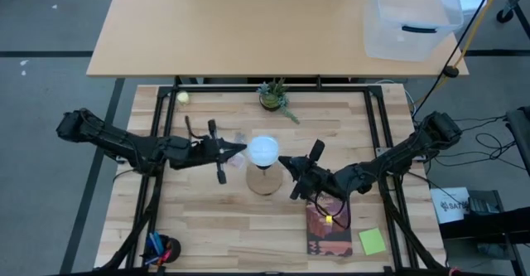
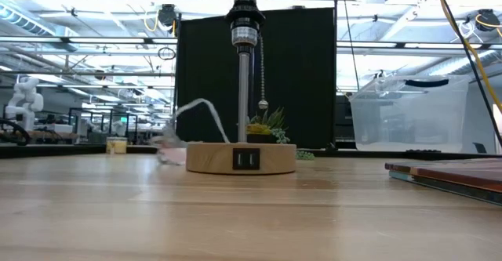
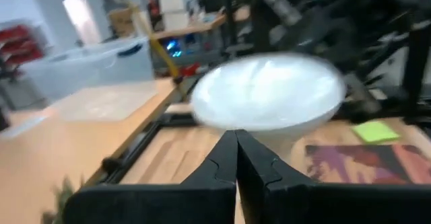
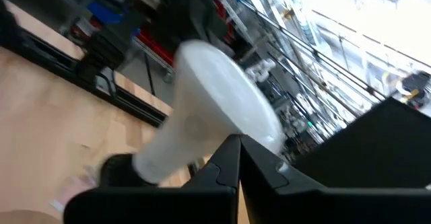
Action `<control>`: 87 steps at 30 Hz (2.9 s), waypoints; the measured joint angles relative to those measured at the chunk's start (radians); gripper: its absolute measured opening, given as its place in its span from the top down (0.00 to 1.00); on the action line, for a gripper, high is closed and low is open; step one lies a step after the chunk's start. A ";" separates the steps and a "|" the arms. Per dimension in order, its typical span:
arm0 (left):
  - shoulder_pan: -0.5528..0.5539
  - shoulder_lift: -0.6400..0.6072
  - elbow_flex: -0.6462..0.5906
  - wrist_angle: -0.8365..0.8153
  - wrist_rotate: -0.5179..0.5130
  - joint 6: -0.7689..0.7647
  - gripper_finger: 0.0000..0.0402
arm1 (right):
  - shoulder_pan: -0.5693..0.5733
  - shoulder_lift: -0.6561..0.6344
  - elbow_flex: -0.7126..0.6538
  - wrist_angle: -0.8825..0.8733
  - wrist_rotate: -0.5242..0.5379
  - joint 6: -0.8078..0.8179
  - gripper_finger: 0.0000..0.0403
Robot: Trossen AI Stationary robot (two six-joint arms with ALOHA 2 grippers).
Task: Screw lightbulb
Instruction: Insert the white lightbulb into the silver lamp
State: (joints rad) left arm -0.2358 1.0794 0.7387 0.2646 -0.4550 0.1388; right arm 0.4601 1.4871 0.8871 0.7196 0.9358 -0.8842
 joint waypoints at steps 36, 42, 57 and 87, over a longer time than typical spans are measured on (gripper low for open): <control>-0.012 0.016 0.000 0.059 0.156 0.057 1.00 | -0.088 0.001 0.000 0.011 0.055 -0.093 1.00; 0.015 0.014 0.000 0.035 0.141 0.040 1.00 | -0.060 -0.001 0.000 0.009 0.080 -0.105 1.00; 0.055 0.016 0.000 -0.076 0.035 -0.048 1.00 | 0.002 0.000 0.002 -0.013 0.035 -0.070 1.00; 0.005 -0.026 0.000 0.036 0.237 0.056 1.00 | -0.113 0.000 0.002 -0.039 0.008 -0.027 1.00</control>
State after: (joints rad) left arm -0.2312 1.0531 0.7383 0.3003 -0.2184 0.1944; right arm 0.3470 1.4872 0.8890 0.6806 0.9440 -0.9113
